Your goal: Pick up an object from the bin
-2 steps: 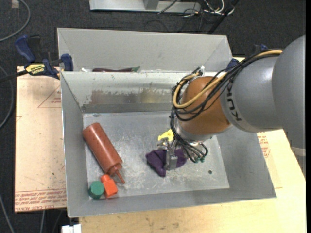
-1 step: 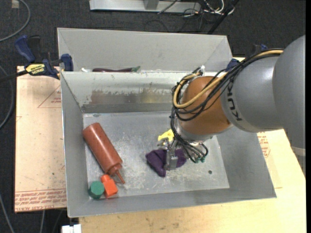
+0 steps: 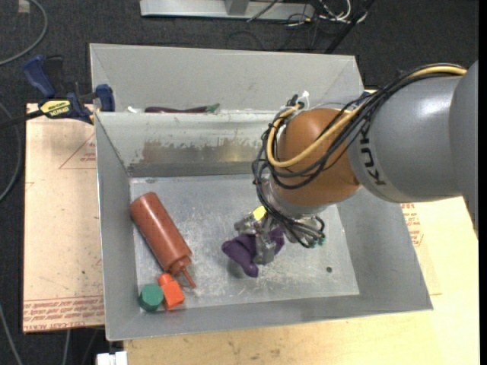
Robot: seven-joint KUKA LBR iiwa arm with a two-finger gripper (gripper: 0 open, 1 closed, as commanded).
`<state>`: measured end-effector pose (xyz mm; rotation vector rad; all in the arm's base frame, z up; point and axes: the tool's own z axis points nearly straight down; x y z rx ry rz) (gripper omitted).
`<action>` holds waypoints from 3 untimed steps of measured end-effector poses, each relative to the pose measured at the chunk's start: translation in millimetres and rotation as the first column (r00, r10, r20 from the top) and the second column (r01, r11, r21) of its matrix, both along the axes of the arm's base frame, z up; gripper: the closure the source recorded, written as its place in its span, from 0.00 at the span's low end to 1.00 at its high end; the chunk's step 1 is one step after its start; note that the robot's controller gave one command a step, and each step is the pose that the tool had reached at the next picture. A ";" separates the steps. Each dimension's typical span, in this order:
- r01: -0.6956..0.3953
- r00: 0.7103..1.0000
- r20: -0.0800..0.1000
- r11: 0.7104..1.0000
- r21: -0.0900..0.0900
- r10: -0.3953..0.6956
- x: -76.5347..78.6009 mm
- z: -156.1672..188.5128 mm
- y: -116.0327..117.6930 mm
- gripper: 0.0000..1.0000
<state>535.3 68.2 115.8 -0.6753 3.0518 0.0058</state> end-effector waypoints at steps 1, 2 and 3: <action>0.000 1.000 0.000 1.000 0.000 0.000 0.0 0.0 0.0 1.00; -0.437 0.900 0.006 0.900 -0.006 0.437 39.6 43.9 28.8 1.00; -0.437 0.900 0.005 0.900 -0.005 0.437 39.6 43.8 28.8 1.00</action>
Offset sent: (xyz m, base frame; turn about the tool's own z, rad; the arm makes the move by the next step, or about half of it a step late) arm 0.0390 0.0278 0.0439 -0.4554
